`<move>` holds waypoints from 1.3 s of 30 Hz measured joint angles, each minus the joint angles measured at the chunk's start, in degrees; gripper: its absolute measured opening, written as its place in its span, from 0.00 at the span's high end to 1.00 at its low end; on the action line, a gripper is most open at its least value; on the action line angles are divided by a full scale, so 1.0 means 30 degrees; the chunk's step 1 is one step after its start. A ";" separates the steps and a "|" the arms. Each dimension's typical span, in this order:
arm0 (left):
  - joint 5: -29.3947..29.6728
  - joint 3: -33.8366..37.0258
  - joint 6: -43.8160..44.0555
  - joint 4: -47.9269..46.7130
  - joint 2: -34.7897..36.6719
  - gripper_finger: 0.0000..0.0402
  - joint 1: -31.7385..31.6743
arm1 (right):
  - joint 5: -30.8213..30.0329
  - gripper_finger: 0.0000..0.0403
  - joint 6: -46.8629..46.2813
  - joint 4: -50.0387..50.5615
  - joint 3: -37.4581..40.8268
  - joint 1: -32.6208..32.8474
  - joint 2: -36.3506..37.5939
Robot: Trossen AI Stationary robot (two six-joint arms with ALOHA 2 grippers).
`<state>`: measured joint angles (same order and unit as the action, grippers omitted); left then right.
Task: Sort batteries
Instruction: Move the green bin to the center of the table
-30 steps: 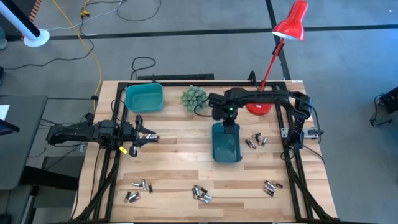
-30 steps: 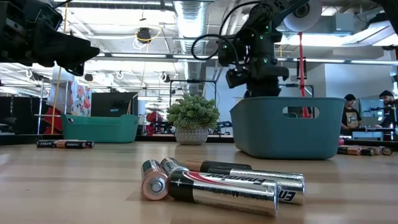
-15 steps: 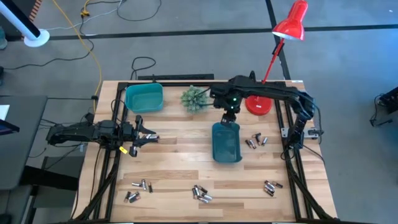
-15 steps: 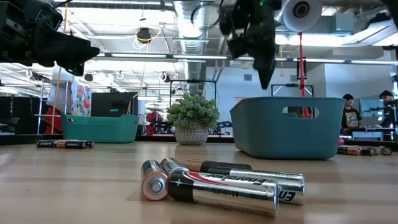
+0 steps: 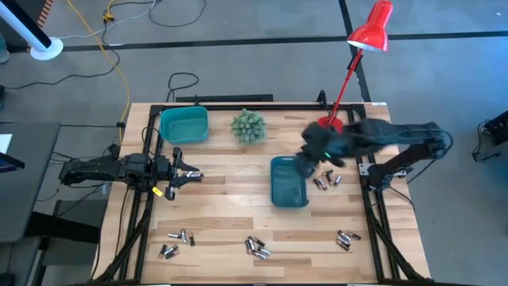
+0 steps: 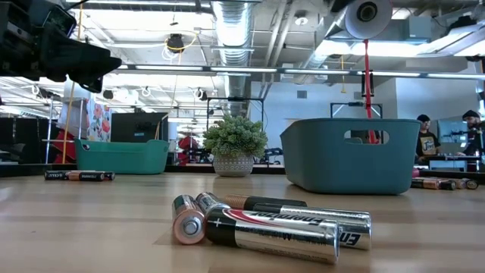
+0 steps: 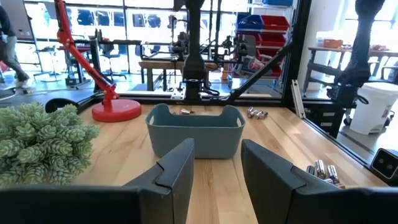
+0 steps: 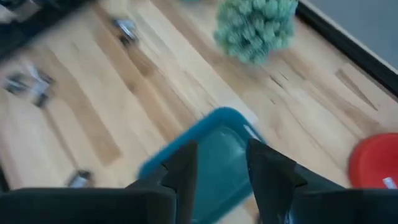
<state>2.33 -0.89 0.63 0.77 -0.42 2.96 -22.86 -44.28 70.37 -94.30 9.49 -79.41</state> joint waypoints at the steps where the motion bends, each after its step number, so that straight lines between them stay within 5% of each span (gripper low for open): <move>1: 0.0000 0.0000 0.0005 0.0025 -0.0003 0.68 0.0000 | -0.0718 0.63 -0.0929 0.0071 0.0000 0.0840 0.0267; 11: 0.1031 -0.1074 0.4185 -0.0712 -0.0340 0.68 0.0000 | -0.6364 0.63 -1.0689 0.3563 0.0000 0.8257 -0.0045; 21: 0.3379 -0.5572 0.7940 -0.5667 -0.3694 0.68 -0.0007 | -0.9066 0.63 -1.4932 0.6492 0.0398 1.0486 -0.2006; 29: 0.5404 -0.8965 0.4877 -0.5763 -0.7953 0.68 -0.0007 | -0.8814 0.63 -1.8809 0.5216 0.7222 1.2907 0.2413; 39: 0.7828 -1.4341 0.5254 -0.9767 -1.4637 0.68 -0.1666 | -0.8811 0.63 -1.7535 -0.2182 1.7149 1.4698 1.0456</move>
<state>25.81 -43.91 16.39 -28.53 -44.33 -2.04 -49.30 -96.89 63.82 -42.85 53.58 -48.04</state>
